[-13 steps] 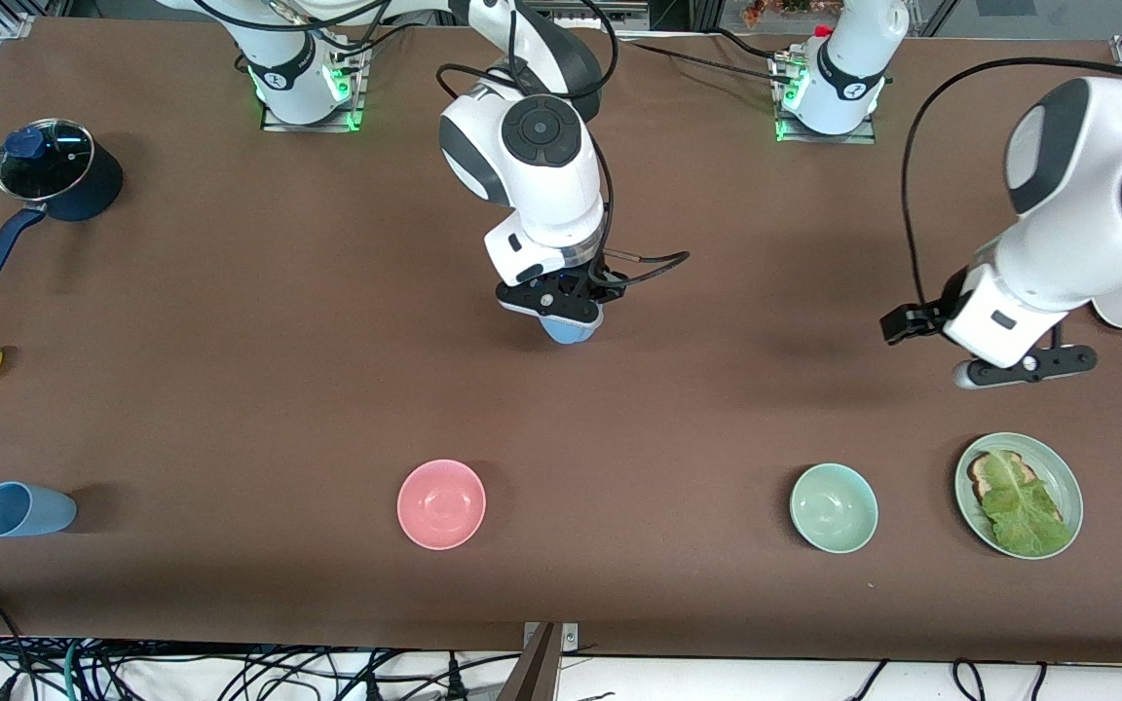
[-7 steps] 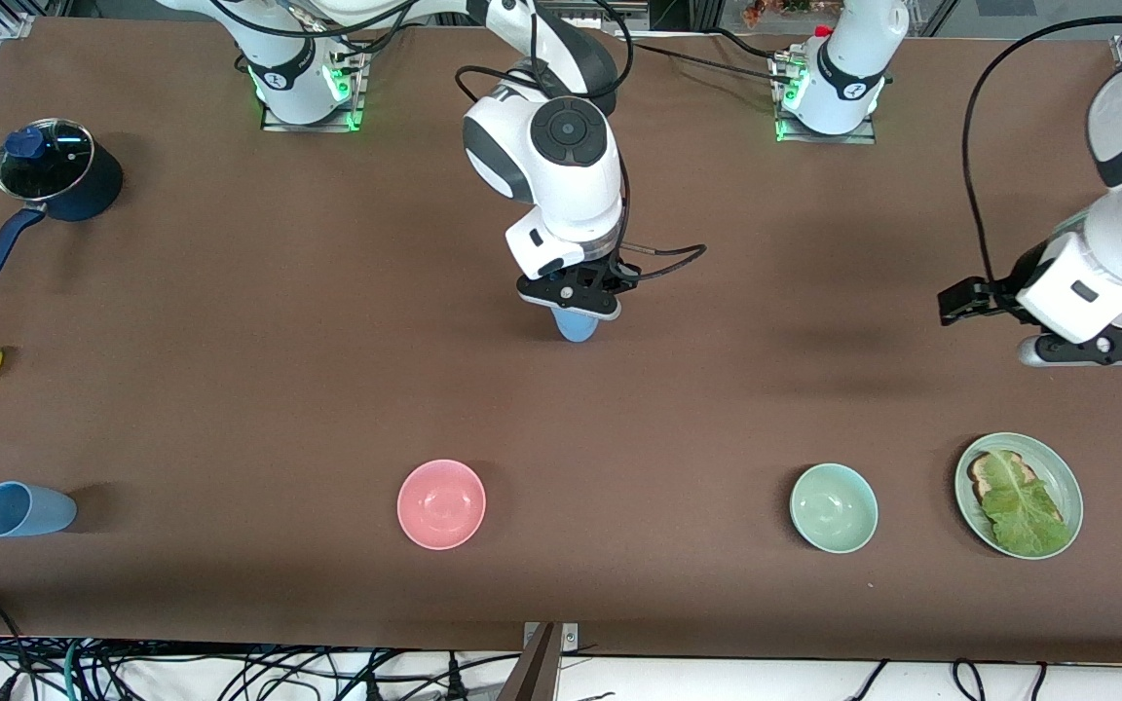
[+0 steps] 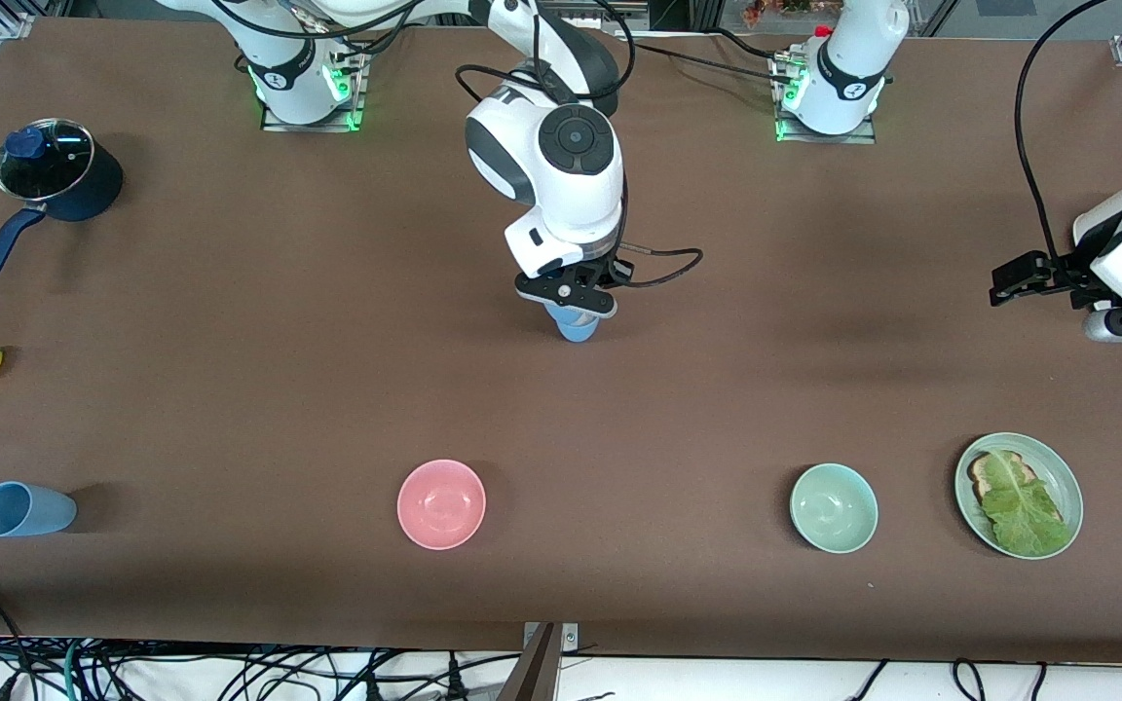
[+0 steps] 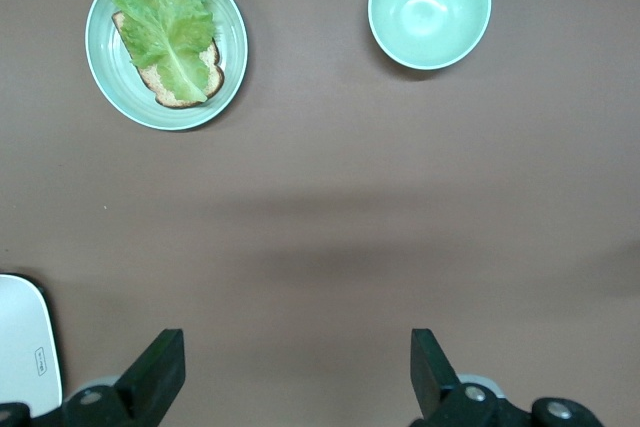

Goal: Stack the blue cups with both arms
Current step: 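Lower the held cup onto the paper cup while the left gripper withdraws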

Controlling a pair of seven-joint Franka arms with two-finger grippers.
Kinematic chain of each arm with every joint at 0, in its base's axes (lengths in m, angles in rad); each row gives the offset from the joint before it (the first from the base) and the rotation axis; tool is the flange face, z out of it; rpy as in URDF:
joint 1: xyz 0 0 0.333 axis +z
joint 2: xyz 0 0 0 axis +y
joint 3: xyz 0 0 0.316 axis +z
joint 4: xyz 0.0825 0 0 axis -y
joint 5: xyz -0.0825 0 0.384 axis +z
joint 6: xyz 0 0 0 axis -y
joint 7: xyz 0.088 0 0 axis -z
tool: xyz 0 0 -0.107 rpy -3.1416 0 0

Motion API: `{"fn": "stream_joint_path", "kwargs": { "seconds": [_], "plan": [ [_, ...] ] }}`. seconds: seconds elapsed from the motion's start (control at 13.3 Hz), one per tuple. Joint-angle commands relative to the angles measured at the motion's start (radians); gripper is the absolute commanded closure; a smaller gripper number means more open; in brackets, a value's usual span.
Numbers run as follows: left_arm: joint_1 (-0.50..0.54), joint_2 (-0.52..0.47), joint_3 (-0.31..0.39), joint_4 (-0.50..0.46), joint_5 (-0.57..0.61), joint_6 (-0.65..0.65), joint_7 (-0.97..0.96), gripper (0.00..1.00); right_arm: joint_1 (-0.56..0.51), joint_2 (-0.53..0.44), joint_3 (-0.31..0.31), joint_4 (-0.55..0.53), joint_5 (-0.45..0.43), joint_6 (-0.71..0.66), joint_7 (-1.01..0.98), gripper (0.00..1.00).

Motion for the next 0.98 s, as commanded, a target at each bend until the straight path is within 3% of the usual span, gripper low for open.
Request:
{"fn": "stream_joint_path", "kwargs": {
  "seconds": [0.0,0.08,0.15,0.6,0.9],
  "plan": [
    [-0.055,-0.024,0.056,-0.002,-0.018,-0.019,0.028,0.01,0.012,0.018,-0.005,0.045,0.014,-0.016,0.013,1.00],
    [-0.113,-0.029,0.120,-0.005,-0.020,-0.022,0.028,0.01,0.014,0.018,-0.003,0.045,0.015,-0.014,0.017,1.00],
    [-0.130,-0.035,0.140,-0.013,-0.032,-0.022,0.028,0.01,0.020,0.019,-0.003,0.045,0.014,-0.003,0.029,1.00],
    [-0.124,-0.136,0.139,-0.123,-0.041,-0.005,0.025,0.01,0.029,0.042,-0.005,0.047,0.014,0.021,0.032,1.00],
    [-0.106,-0.155,0.107,-0.128,-0.041,0.003,0.025,0.01,0.031,0.048,-0.005,0.047,0.014,0.020,0.031,1.00]
  ]
}}
